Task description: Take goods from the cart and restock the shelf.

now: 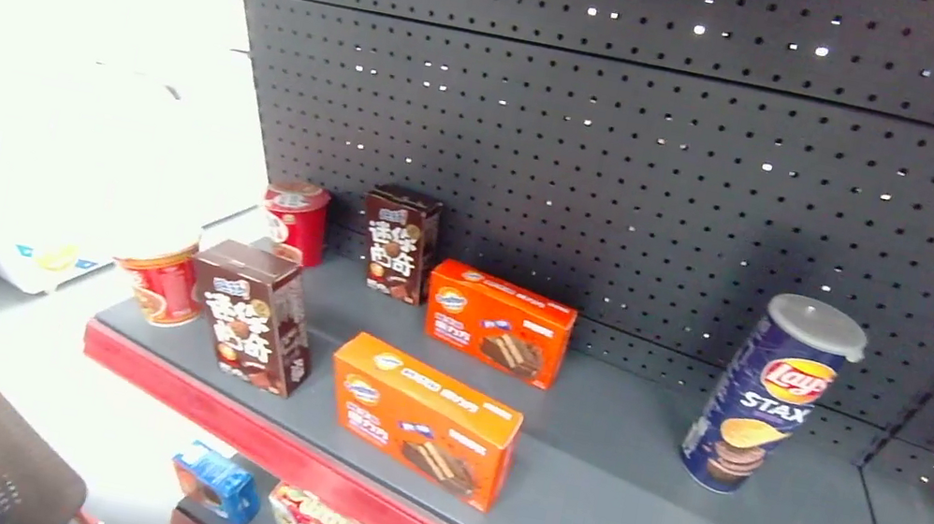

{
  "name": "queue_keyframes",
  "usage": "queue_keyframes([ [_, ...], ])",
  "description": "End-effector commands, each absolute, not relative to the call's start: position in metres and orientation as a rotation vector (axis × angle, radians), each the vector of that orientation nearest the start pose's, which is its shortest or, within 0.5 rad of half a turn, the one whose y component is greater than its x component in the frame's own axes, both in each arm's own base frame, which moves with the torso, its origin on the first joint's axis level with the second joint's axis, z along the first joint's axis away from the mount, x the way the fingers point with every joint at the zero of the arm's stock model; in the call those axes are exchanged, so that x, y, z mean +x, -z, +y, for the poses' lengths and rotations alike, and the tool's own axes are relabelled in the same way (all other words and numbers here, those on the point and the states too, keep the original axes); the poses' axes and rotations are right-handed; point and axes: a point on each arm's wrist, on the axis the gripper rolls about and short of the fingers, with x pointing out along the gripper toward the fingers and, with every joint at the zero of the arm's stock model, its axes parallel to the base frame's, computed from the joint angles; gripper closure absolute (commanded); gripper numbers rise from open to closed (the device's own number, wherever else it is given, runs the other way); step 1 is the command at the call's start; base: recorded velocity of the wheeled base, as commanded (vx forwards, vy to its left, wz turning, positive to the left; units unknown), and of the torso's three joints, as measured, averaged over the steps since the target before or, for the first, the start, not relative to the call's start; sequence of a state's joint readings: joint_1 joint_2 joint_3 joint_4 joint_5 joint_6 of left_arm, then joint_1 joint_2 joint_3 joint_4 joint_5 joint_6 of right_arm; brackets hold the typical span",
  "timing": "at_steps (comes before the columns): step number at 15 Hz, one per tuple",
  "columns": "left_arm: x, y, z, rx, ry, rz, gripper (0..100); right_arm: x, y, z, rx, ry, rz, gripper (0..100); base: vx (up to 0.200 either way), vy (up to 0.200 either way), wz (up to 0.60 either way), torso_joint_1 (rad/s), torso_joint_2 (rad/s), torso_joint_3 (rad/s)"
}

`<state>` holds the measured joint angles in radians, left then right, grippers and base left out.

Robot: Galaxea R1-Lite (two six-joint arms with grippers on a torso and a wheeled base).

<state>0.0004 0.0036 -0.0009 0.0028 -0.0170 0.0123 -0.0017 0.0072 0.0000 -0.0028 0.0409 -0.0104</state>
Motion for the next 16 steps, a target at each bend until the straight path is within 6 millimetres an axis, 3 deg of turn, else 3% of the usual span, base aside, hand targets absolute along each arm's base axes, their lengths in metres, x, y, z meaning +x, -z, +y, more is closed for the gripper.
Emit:
queue_keyframes([
  [1, -0.0225, -0.0753, -0.0004, 0.012, 0.017, 0.008, 0, -0.0222, -0.0760, 0.0010, -0.011, -0.040, 0.004, 0, 0.000, 0.000, 0.60, 0.007, 0.01, 0.002],
  [5, -0.0226, -0.0757, -0.0004, 0.012, 0.017, 0.006, 0, -0.0222, -0.0760, 0.0010, -0.011, -0.040, 0.004, 0, 0.000, 0.000, 0.60, 0.000, 0.00, 0.004],
  [12, -0.0225, -0.0754, -0.0004, 0.018, 0.017, 0.006, 0, -0.0222, -0.0760, 0.0010, -0.009, -0.040, 0.004, 0, 0.000, 0.000, 0.00, 0.000, 0.00, 0.000],
  [16, -0.0225, -0.0754, -0.0004, 0.018, 0.018, 0.006, 0, -0.0222, -0.0760, 0.0010, -0.009, -0.040, 0.004, 0, -0.150, 0.000, 0.00, 0.003, 0.00, 0.003],
])
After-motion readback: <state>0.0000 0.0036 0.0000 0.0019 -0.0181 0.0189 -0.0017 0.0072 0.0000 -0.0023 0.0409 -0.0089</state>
